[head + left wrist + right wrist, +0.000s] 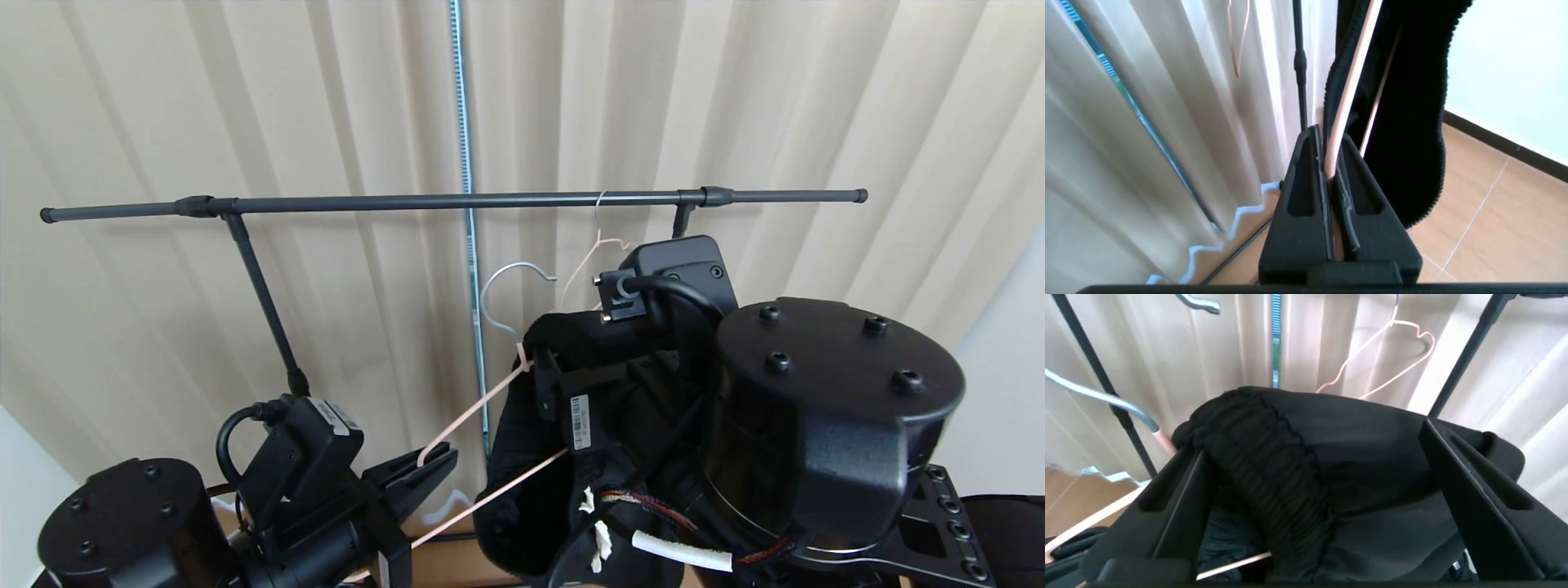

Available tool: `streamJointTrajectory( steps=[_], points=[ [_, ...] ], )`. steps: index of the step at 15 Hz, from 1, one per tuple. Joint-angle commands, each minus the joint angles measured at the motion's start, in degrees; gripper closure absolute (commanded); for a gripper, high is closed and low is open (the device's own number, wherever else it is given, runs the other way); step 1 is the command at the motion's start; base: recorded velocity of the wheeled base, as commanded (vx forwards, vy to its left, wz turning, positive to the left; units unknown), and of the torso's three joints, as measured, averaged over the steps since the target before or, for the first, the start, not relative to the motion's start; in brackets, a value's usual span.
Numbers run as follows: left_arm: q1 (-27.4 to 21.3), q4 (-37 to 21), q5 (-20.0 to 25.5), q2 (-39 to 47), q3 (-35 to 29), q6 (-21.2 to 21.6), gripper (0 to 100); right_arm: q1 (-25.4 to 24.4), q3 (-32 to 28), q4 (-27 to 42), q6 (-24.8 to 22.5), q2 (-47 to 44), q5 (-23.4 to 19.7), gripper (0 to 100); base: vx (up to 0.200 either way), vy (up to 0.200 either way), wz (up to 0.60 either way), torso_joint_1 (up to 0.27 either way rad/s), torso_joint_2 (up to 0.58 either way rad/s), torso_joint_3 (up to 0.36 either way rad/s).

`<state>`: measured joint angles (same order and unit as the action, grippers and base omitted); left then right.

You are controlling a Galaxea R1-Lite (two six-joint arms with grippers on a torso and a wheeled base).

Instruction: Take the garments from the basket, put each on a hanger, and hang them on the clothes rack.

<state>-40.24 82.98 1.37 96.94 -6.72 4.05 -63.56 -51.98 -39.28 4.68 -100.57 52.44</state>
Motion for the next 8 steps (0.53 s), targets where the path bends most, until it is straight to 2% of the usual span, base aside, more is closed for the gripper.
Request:
streamJointTrajectory(
  steps=[1, 8],
  points=[
    [0.2, 0.1, 0.0, 0.2, -0.1, -1.1, 100, -0.2, 0.5, 0.1, 0.0, 0.2, -0.1, 0, 0.0, 0.0, 0.0, 0.0, 0.0, 0.0],
    [0.8, 0.1, 0.0, 0.7, -0.2, -1.3, 100, -1.4, 0.5, 0.1, 0.0, 1.4, -0.1, 0, 0.0, 0.0, 0.0, 0.0, 0.0, 0.0]
  ],
)
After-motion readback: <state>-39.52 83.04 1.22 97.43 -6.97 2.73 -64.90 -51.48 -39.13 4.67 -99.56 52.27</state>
